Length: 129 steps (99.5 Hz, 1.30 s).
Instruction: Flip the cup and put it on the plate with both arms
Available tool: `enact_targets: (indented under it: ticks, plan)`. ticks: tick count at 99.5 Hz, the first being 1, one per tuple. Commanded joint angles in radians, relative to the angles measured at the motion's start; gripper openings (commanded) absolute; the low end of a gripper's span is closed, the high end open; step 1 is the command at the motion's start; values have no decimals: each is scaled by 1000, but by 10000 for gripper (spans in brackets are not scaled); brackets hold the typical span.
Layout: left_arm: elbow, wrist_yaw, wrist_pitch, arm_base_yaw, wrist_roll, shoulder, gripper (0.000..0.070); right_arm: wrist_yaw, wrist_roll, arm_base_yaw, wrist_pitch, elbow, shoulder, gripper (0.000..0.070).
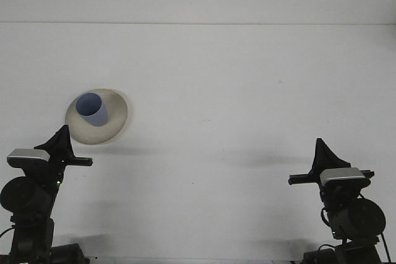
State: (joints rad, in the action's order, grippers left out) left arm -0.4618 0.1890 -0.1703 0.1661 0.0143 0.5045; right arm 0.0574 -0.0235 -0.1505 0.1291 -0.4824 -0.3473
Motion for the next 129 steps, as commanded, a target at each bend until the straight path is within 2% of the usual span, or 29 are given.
enact_targets:
  ticks: [1, 40, 55, 66, 102, 129]
  plan:
    - [-14, -2, -11, 2, 5, 3, 12, 3, -9, -1, -11, 0, 0, 0]
    - [-13, -10, 23, -5, -3, -18, 12, 3, -9, -1, -11, 0, 0, 0]
    - [59, -124, 42, -93, -86, -95, 12, 3, -9, -1, -11, 0, 0, 0]
    - [159, -199, 40, -156, -100, -198, 12, 3, -9, -1, -13, 0, 0, 0]
    - [415, -200, 43, -178, -50, -501, 12, 3, -9, -1, -21, 0, 0, 0]
    - [448, -201, 46, -180, -51, -502, 12, 3, -9, -1, -24, 0, 0, 0]
